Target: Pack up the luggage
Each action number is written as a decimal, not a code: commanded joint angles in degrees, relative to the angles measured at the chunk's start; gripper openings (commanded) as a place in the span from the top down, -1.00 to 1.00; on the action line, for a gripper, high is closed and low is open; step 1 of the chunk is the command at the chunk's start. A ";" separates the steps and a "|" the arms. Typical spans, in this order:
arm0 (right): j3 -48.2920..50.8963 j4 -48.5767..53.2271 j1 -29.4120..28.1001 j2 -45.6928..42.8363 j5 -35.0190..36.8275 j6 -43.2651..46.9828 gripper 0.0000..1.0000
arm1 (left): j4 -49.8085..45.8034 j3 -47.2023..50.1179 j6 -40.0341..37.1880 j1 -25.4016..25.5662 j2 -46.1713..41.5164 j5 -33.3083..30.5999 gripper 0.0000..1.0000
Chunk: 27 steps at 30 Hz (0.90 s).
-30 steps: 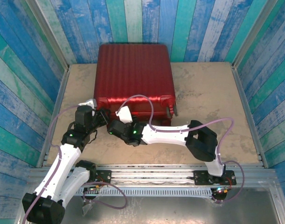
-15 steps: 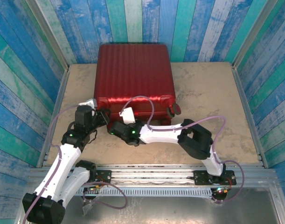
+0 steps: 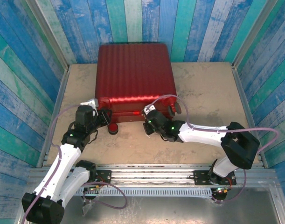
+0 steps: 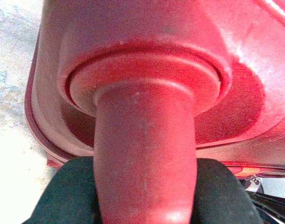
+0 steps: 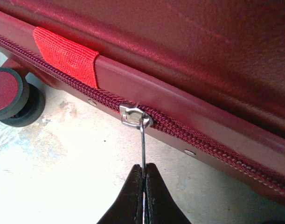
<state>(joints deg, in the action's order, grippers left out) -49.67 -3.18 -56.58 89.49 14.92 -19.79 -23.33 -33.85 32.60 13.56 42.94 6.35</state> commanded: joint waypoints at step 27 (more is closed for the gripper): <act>17.39 -2.36 13.88 -20.71 2.98 19.89 0.99 | 1.30 -10.38 -1.25 -13.48 11.03 -9.63 1.00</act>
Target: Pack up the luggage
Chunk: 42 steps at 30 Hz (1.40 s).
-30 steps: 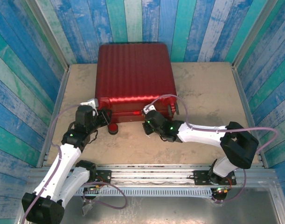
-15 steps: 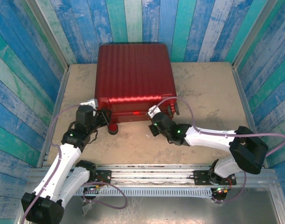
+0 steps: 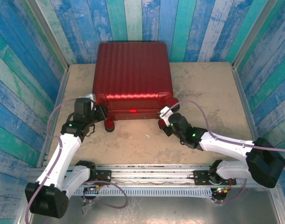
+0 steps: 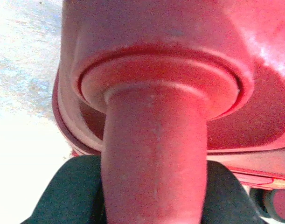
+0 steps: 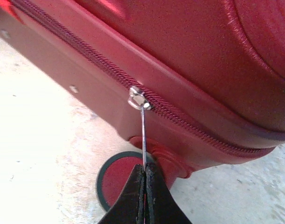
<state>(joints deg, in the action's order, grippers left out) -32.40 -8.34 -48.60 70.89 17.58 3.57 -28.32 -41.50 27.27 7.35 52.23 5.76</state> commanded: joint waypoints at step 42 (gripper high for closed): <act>14.64 -41.60 -0.03 7.13 -3.06 -21.59 -0.24 | 12.06 3.92 6.75 -14.47 -4.15 6.42 1.00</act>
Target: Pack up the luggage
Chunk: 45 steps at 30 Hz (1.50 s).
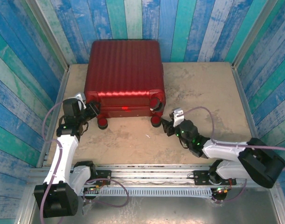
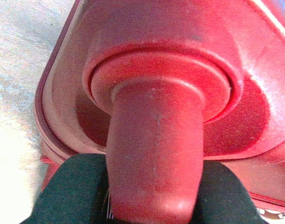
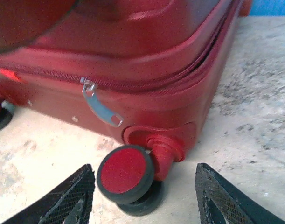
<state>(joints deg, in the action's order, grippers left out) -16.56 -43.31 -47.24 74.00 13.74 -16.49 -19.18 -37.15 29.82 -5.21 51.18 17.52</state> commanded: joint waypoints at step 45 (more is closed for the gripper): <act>-11.48 -46.26 -2.84 36.31 10.02 8.16 -0.59 | 2.33 1.02 1.90 -1.91 -4.49 -2.97 1.00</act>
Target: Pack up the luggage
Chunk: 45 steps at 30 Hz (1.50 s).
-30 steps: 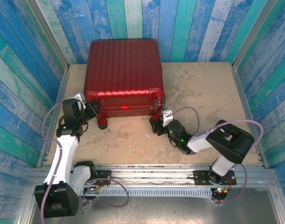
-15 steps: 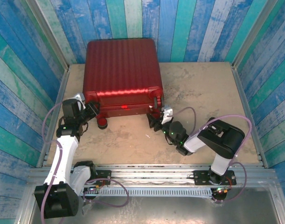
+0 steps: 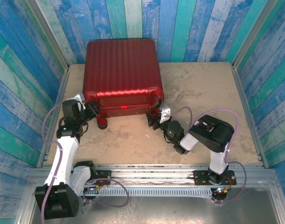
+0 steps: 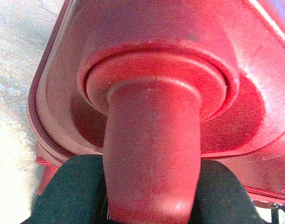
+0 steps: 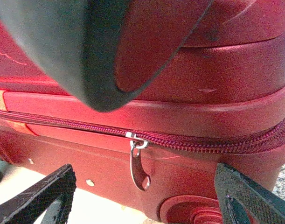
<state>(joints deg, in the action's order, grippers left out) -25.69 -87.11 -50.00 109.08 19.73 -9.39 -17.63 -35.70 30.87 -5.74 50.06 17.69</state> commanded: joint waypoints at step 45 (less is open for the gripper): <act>-6.28 32.56 2.54 -15.75 -4.25 17.72 0.99 | -4.06 -3.30 -6.87 -1.36 -3.24 -6.27 1.00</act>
<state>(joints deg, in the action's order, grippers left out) -29.32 -68.97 -48.80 100.12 18.41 1.89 -22.15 -35.97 25.78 -6.02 47.72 15.57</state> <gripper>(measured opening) 0.049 0.494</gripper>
